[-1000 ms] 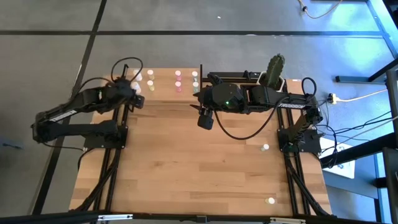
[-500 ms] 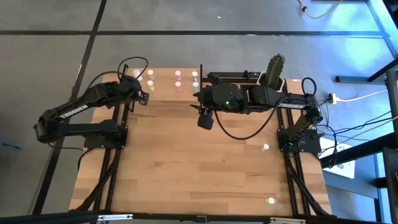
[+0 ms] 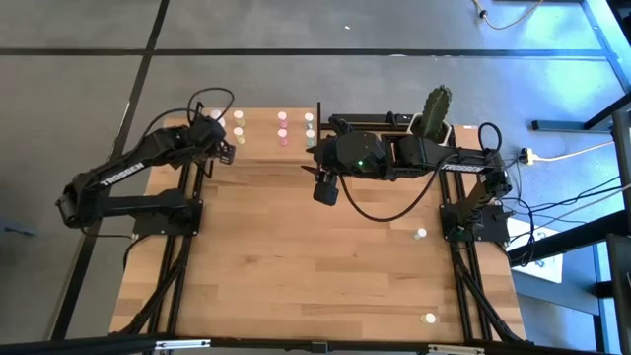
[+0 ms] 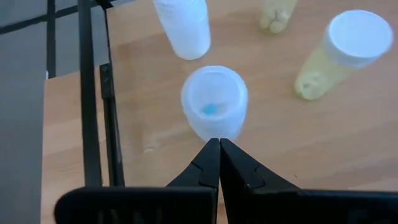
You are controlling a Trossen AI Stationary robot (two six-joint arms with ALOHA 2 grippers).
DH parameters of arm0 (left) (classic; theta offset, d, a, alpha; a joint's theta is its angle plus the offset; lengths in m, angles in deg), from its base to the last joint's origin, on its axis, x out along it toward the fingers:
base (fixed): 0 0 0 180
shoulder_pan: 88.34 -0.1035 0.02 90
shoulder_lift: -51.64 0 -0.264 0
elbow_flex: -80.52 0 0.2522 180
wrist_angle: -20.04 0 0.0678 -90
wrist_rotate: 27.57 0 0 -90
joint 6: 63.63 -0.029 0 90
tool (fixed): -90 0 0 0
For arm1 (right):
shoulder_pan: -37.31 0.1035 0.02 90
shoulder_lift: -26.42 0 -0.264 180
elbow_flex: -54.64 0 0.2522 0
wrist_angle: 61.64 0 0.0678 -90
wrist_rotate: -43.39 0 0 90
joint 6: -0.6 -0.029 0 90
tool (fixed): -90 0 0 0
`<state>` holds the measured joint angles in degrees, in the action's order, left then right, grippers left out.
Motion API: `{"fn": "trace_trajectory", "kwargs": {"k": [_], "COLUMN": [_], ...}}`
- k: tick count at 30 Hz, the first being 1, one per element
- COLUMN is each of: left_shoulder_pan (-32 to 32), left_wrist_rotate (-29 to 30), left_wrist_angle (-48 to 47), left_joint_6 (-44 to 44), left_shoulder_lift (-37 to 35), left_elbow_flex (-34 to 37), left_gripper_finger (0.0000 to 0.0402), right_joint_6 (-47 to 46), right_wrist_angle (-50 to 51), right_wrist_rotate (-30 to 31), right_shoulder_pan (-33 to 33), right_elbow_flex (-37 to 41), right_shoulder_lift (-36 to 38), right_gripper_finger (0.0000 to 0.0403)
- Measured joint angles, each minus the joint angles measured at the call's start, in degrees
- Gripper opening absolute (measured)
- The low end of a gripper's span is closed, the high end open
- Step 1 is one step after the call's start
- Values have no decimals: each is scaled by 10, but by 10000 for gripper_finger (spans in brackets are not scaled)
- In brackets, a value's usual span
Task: Pick and place medicine bottles onto shelf by color
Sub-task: Put the bottom white pill bottle on the shelf and align it with the other white pill bottle, then adjust the bottom green pill bottle on the shelf
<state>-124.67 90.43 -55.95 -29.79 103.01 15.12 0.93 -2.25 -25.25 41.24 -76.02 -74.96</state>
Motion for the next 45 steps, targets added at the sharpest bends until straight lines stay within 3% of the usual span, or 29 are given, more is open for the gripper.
{"fn": "trace_trajectory", "kwargs": {"k": [18, 25, 31, 37, 41, 45], "left_shoulder_pan": [-36, -20, 8, 48, 81, 116], "left_wrist_rotate": [12, -40, -51, -92, -171, -202], "left_wrist_angle": [33, 29, 48, 83, 111, 134], "left_joint_6": [-46, -44, -50, -154, -235, -253], "left_shoulder_lift": [25, -13, -67, -116, -136, -144], "left_elbow_flex": [0, 0, 0, 0, 0, 0], "left_gripper_finger": [0, 0, 0, 0, 0, 0], "right_joint_6": [-1, 0, 0, 0, -1, -1], "right_wrist_angle": [0, 0, 0, 0, -5, -23], "right_wrist_rotate": [0, 0, 0, 0, 0, 0], "right_shoulder_pan": [0, 0, 0, 0, 0, 0], "right_elbow_flex": [0, 0, 0, 0, 0, 0], "right_shoulder_lift": [0, 0, 0, 0, 0, 0], "right_gripper_finger": [188, 188, 188, 188, 188, 188]}}
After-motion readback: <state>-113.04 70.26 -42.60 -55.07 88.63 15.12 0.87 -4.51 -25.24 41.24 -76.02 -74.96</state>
